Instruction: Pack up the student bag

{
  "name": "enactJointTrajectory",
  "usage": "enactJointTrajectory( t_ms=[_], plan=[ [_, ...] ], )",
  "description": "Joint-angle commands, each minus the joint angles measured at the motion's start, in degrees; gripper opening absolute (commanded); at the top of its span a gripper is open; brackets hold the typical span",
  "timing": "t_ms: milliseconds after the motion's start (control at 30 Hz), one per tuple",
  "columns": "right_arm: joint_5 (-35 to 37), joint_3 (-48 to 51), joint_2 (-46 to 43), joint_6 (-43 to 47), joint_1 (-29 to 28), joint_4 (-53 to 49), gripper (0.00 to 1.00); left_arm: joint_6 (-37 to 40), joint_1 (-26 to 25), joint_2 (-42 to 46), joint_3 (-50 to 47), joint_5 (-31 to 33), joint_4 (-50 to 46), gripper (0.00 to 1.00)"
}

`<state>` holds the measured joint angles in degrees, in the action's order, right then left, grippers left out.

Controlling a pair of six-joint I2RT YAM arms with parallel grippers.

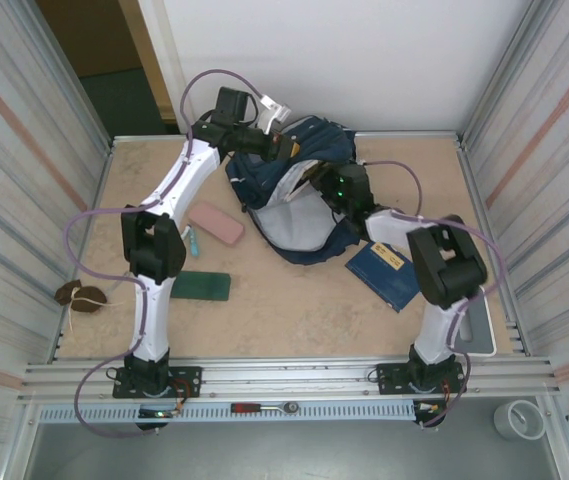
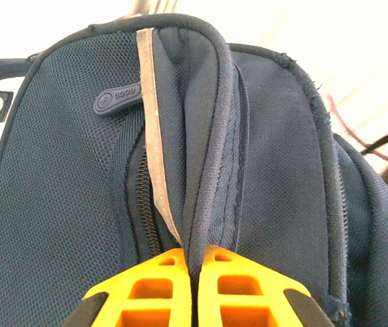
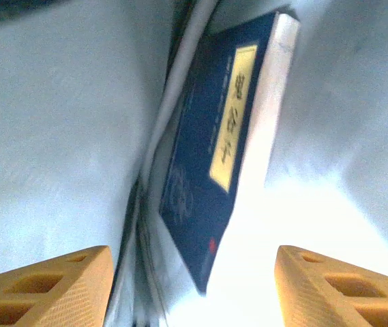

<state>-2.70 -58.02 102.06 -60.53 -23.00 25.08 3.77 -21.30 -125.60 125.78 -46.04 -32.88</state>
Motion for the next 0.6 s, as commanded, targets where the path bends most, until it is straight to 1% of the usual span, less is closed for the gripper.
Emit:
enactJointTrajectory(
  t_ms=[0,67,133,167,200,267,300,367,400,433,500,567],
  plan=[
    [-2.50,6.32,-12.85,7.89,1.85,-9.94,0.63,-1.17,1.03,0.49,1.83,-3.33,5.82,0.00],
    [-2.79,8.46,-18.68,11.59,4.46,-20.40,0.67,-1.55,0.93,0.27,0.12,-3.86,6.36,0.00],
    [-4.91,8.42,-21.29,16.66,9.17,-31.58,0.74,-1.65,0.51,0.35,-2.69,-4.15,7.06,0.00],
    [-6.70,7.79,-20.95,19.87,12.16,-37.07,0.78,-1.66,0.13,0.64,-4.99,-3.69,7.82,0.00],
    [-9.43,6.64,-19.41,23.04,15.46,-42.26,0.79,-1.75,-0.20,0.91,-7.29,-2.77,9.02,0.00],
    [-15.88,4.75,-15.27,28.38,21.06,-48.85,0.81,-1.75,-0.91,1.36,-11.22,-1.02,11.20,0.00],
    [-17.95,3.77,-13.06,30.41,22.92,-50.91,0.90,-1.66,-1.14,1.49,-12.57,0.09,11.88,0.00],
    [-18.31,3.40,-10.61,32.25,24.75,-50.77,0.92,-1.57,-1.23,1.72,-13.61,2.45,12.05,0.02],
    [-18.03,2.83,-9.52,32.65,25.47,-50.48,0.93,-1.78,-1.24,1.99,-14.05,4.03,11.90,0.07],
    [-17.39,2.21,-8.66,32.96,25.98,-50.49,0.93,-2.27,-1.28,2.30,-14.47,5.83,11.64,0.14],
    [-15.81,1.14,-7.12,33.57,27.11,-51.21,0.95,-4.59,-1.20,4.12,-17.00,9.41,12.10,0.39],
    [-15.49,0.93,-6.32,34.75,27.97,-52.95,0.96,-7.94,-1.36,7.45,-21.75,10.80,13.84,0.52]
  ],
)
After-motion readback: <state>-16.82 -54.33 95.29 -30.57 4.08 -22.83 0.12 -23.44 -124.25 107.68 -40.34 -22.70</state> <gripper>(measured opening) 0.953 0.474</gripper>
